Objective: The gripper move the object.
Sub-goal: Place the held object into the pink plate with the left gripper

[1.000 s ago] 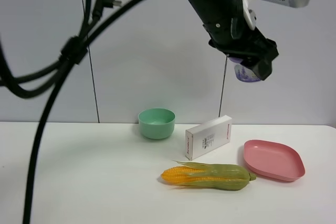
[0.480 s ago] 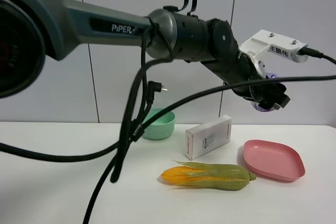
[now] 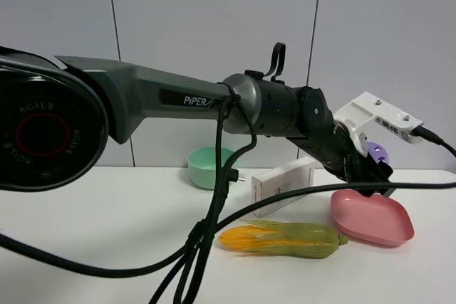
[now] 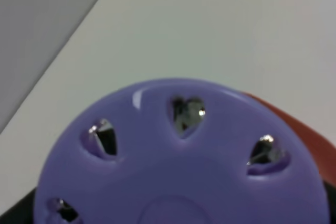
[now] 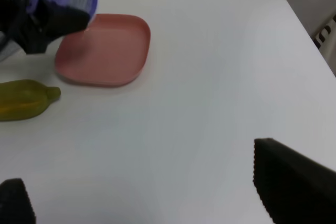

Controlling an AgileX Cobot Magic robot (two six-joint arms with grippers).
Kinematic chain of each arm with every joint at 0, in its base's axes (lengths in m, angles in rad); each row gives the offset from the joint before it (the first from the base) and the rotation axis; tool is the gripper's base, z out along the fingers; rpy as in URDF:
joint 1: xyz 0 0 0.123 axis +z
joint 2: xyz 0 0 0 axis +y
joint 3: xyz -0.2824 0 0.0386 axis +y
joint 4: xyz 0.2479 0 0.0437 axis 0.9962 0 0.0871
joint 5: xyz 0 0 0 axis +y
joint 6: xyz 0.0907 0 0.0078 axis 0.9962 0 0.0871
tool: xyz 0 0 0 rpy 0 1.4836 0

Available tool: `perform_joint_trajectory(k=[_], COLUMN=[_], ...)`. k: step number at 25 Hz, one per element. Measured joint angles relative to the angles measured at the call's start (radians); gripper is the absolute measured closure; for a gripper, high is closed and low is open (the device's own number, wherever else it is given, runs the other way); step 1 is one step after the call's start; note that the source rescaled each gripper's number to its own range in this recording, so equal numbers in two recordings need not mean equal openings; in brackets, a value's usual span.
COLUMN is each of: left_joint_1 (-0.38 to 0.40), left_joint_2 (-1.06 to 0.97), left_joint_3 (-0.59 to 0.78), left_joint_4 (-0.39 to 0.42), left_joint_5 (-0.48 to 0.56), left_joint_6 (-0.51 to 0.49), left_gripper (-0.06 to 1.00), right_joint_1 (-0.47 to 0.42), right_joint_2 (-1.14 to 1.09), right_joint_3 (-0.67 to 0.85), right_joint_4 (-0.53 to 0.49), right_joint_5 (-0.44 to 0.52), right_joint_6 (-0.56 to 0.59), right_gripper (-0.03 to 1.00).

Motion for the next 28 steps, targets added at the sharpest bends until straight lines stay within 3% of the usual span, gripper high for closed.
perform_joint_trajectory(k=[7,13,28], left_joint_1=[-0.017,-0.014,-0.012], left_joint_2=[0.036,0.053,0.081], left_joint_3=[0.0,0.0,0.0], left_joint_4=[-0.039,-0.044,-0.045], left_joint_5=[-0.01,-0.072,-0.036], left_joint_6=[0.156,0.171,0.186], left_gripper=[0.93,0.93,0.93], right_joint_1=[0.0,0.0,0.0], right_joint_2=[0.0,0.0,0.0], right_joint_3=[0.0,0.0,0.0], right_joint_4=[0.0,0.0,0.0], right_joint_5=[0.0,0.0,0.0], right_joint_6=[0.0,0.0,0.0], right_gripper=[-0.03,-0.03,-0.03])
